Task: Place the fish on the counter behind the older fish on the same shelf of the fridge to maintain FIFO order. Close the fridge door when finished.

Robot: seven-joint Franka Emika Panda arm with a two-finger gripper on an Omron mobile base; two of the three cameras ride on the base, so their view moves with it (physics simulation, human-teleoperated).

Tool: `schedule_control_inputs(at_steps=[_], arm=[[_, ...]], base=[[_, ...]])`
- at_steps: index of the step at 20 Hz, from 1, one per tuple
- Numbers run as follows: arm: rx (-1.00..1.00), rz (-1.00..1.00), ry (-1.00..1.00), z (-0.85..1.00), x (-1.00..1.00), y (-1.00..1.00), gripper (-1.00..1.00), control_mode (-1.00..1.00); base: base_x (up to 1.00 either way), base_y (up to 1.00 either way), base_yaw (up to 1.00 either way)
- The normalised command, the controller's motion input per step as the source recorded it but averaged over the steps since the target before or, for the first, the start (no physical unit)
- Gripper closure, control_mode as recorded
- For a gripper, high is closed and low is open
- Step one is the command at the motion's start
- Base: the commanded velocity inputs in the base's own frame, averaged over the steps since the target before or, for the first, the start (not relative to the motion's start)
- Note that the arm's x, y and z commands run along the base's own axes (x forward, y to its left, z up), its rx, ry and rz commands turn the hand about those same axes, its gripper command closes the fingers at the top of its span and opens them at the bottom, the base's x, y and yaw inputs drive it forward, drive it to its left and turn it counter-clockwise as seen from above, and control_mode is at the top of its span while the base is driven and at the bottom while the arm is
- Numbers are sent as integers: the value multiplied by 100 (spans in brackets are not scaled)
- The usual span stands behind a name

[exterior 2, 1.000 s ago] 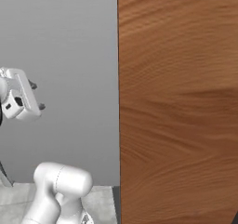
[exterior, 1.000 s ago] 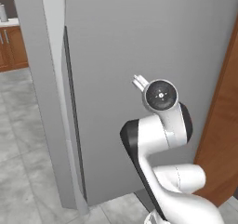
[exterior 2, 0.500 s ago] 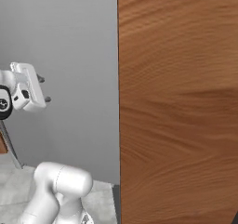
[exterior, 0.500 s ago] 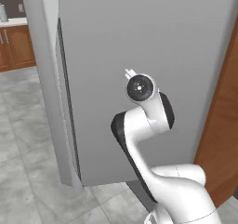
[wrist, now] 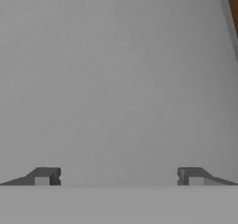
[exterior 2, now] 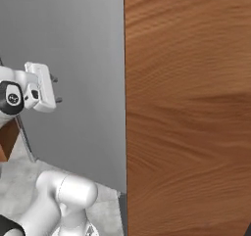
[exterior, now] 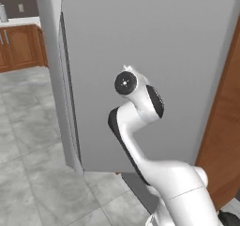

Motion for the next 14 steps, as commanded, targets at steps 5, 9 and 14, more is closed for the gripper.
schedule_control_inputs(at_steps=[5,9,14], arm=[[0,-16,-3,-5,54,-17,-100,-100],[0,-15,-5,-1,47,-19,-100,-100],[0,-14,-3,-2,39,-28,-100,-100]], base=[[0,0,0],[0,0,0],[0,0,0]])
